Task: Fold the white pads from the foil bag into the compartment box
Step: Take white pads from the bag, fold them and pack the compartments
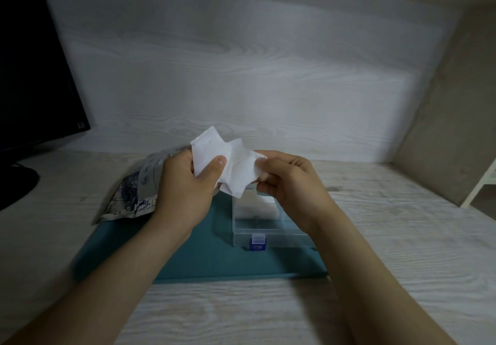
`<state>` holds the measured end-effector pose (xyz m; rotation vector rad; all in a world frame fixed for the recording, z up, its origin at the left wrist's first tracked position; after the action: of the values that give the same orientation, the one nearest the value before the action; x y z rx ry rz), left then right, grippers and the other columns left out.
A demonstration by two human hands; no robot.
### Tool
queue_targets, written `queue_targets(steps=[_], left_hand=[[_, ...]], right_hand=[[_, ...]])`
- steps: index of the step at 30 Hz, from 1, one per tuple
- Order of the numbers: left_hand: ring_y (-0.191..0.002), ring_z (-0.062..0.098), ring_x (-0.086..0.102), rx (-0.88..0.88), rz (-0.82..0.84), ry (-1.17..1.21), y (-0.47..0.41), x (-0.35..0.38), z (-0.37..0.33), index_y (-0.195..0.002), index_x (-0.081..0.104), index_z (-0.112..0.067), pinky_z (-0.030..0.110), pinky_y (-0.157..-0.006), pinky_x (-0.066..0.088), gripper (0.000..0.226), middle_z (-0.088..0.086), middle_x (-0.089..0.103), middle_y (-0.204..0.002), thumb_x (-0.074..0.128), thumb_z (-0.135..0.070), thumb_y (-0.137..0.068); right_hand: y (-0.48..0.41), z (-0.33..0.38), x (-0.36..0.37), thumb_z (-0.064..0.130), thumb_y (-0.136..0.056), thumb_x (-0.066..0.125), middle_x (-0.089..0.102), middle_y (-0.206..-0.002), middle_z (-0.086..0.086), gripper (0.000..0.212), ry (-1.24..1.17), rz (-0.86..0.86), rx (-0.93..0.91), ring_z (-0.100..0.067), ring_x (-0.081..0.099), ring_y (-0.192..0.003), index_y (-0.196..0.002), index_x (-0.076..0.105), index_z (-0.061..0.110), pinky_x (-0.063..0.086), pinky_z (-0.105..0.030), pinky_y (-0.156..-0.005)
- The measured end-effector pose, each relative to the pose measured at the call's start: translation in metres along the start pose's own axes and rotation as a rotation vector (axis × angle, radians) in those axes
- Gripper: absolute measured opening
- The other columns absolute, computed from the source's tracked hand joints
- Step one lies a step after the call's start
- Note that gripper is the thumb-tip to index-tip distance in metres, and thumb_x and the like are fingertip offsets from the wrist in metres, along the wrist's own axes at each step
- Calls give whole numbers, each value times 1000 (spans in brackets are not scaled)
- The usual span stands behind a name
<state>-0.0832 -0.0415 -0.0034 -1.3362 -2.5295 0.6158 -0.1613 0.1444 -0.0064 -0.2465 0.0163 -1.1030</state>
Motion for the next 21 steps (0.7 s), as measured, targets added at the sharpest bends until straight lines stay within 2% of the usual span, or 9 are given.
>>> queue_targets(steps=[2,4,6,9,12,14,17,21], left_hand=[[-82,4,75,15,-18,-23,-2,-2,0,-106,76,-11,18,-61,55,8,-3,79,-95,71,-13,-100],[-87,9,76,21,-40,-53,-3,-6,0,-106,76,-14,29,-66,61,9,-6,80,-97,72,-17,-100],[-87,9,75,43,-79,-106,-5,-12,-2,-104,76,-17,37,-73,63,7,-9,79,-95,73,-20,-99],[-86,9,74,77,-135,-159,-6,-21,-8,-102,75,-16,41,-76,62,6,-11,77,-94,72,-20,-98],[-88,17,75,98,-167,-176,-6,-25,-10,-101,75,-11,47,-76,63,10,-6,77,-94,72,-20,-98],[-87,18,75,114,-178,-195,-6,-26,-11,-102,75,-11,47,-76,63,10,-6,77,-94,73,-20,-98],[-85,10,74,128,-176,-199,-4,-26,-15,-103,76,-14,42,-76,64,10,-10,77,-94,73,-22,-98],[-80,0,71,168,-170,-198,0,-22,-22,-102,76,-15,30,-69,58,9,-17,75,-91,73,-22,-98]], right_hand=[[0,2,-1,5,-101,58,76,-100,-22,26,-19,-18,-13,-23,68,-86,-113,80,7,58,-35,-81],[1,6,-5,5,-102,58,79,-106,-16,24,-3,-78,-47,-25,73,-89,-112,79,7,62,-34,-81],[2,11,-12,4,-103,57,80,-103,-11,22,-13,-159,-81,-27,76,-87,-109,79,8,63,-32,-75],[3,16,-23,3,-103,55,79,-97,-6,26,-68,-254,-116,-26,70,-79,-104,79,12,59,-30,-65],[4,20,-28,4,-103,57,78,-102,-2,25,-122,-264,-140,-23,67,-89,-103,79,15,55,-31,-65],[4,23,-20,5,-99,66,78,-111,-8,18,-158,-161,-142,-23,71,-93,-111,78,12,56,-33,-69],[5,22,-6,12,-89,77,78,-105,-17,28,-85,-45,-138,-26,73,-90,-116,76,6,61,-37,-75],[6,14,2,10,-90,79,79,-99,-19,20,29,-78,-147,-38,76,-94,-109,77,2,66,-46,-80]])
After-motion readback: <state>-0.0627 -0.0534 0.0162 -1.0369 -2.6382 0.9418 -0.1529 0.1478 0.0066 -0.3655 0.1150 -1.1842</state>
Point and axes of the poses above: each hand's wrist, its own y-axis away from the middle knuckle, its own x-axis out of the palm, z = x × y, the point moved 9 cm from there along -y, towards the middle knuckle
